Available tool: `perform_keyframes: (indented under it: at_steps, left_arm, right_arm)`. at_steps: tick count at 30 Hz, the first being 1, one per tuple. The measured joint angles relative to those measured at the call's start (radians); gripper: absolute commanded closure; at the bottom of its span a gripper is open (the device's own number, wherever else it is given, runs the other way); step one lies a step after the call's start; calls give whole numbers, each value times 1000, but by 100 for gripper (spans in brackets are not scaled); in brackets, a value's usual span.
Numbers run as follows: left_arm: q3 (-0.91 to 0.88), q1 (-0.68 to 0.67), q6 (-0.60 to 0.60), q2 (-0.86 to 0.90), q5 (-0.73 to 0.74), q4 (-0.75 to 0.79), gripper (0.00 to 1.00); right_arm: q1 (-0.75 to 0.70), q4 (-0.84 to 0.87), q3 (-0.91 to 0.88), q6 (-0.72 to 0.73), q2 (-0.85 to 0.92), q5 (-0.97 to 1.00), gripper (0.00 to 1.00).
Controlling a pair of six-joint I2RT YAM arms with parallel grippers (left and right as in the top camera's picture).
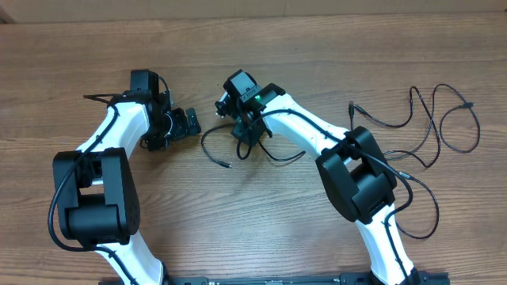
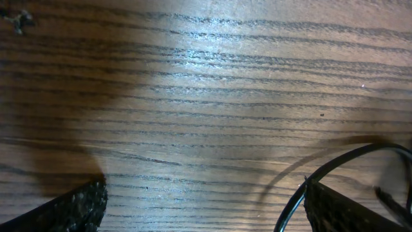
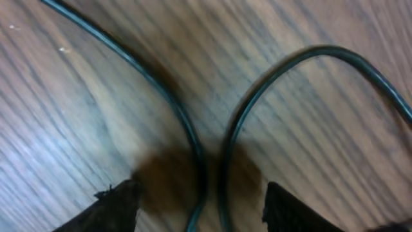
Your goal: Untangle cables
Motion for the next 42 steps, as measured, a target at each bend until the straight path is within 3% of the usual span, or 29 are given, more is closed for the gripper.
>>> perform_keyframes:
  at_steps: [2,4,10,13,24,31,42]
  left_arm:
    - [0,0,0,0,0,0,1]
    - [0,0,0,0,0,0,1]
    - [0,0,0,0,0,0,0]
    - [0,0,0,0,0,0,1]
    - [0,0,0,0,0,0,0]
    - [0,0,0,0,0,0,1]
    - [0,0,0,0,0,0,0]
  right_arm:
    - [-6,-2,0,-3,0,0,50]
    - [-10,-6,0,-10,0,0,68]
    - [-12,-83,6,-29,0,10,72]
    - [-13,-134,11,-40,0,13,96]
    - [-16,-169,23,1,0,15,96]
    - [-61,-217,116,161,-4,32,96]
    - [-250,-258,138,452,-95,76,96]
